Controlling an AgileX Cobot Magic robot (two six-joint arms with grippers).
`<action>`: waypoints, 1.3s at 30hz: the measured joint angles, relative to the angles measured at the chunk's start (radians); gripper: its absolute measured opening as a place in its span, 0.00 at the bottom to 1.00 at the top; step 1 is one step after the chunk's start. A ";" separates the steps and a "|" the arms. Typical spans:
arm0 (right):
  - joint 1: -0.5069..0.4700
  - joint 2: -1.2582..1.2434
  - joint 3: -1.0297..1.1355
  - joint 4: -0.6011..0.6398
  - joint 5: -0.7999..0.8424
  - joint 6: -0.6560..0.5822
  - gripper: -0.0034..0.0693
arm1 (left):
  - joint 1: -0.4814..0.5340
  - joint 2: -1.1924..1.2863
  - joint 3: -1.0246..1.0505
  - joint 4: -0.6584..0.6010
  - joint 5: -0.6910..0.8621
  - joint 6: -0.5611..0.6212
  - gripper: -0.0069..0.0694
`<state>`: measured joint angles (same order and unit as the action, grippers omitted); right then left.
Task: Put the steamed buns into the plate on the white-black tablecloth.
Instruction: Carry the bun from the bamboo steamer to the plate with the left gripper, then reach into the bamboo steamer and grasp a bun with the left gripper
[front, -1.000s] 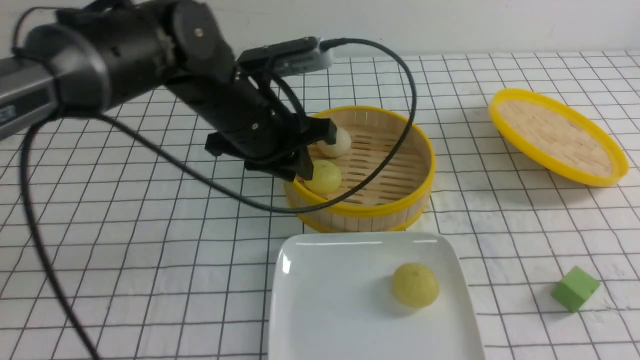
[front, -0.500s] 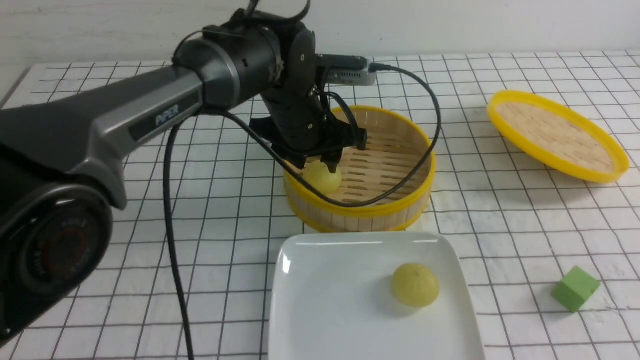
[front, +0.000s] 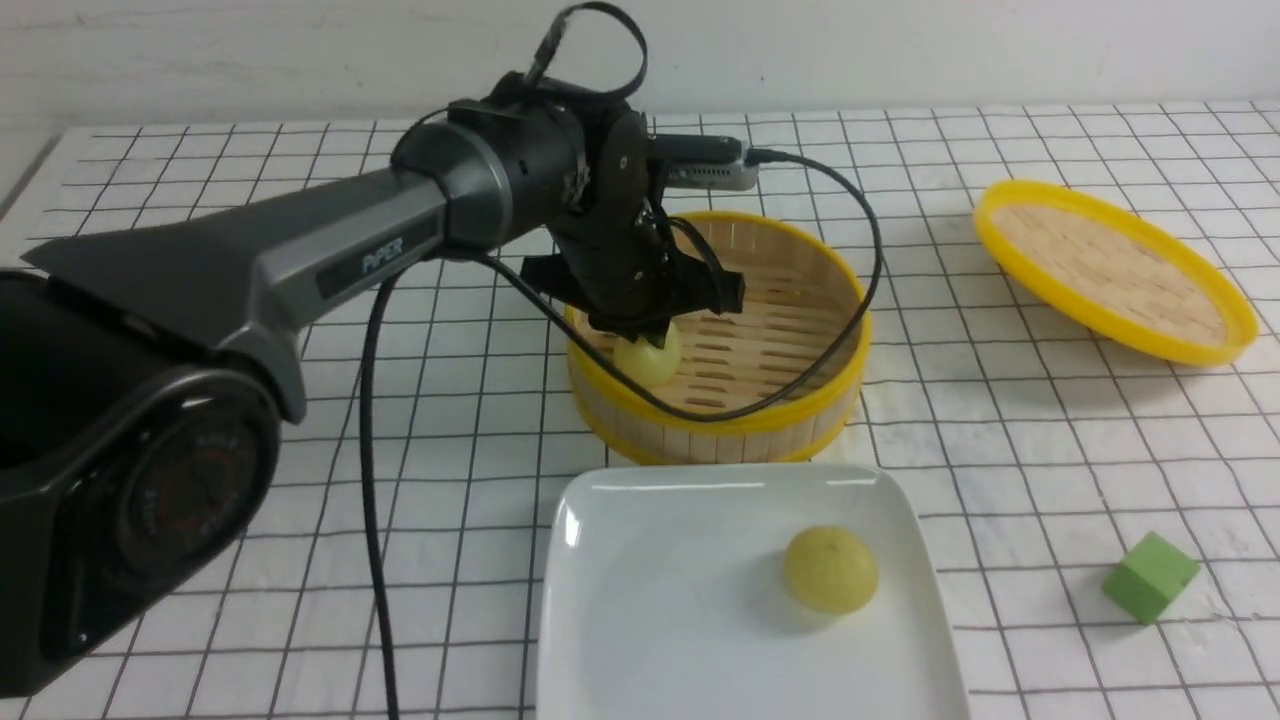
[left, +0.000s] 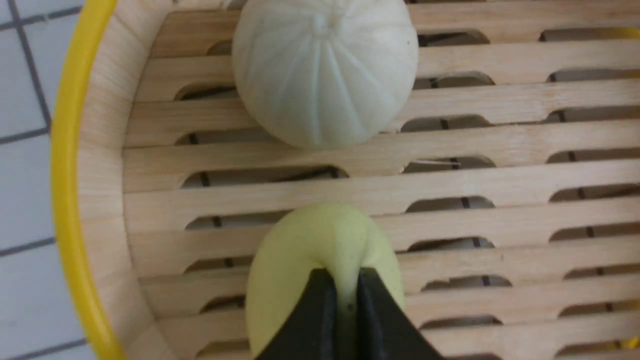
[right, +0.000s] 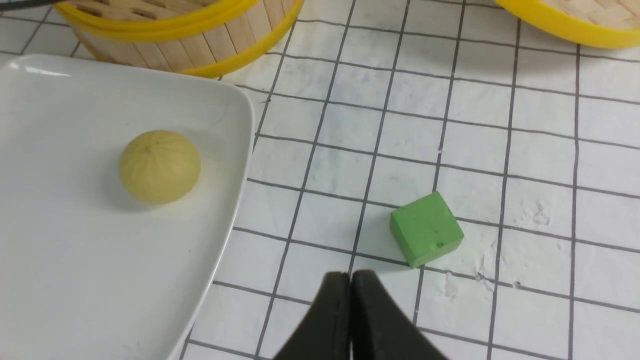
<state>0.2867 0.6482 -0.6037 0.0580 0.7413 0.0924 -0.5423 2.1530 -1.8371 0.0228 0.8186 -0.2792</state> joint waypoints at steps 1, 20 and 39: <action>0.000 0.000 0.000 0.000 0.000 0.000 0.08 | 0.000 -0.029 -0.003 0.000 0.028 0.000 0.12; 0.000 0.000 0.000 0.004 -0.003 0.002 0.10 | -0.074 -0.454 0.327 -0.121 0.295 0.060 0.13; 0.000 0.000 0.000 0.004 -0.011 0.002 0.15 | -0.111 -0.327 0.401 -0.181 0.084 -0.052 0.75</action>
<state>0.2867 0.6478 -0.6037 0.0616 0.7302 0.0947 -0.6532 1.8256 -1.4364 -0.1585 0.9027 -0.3308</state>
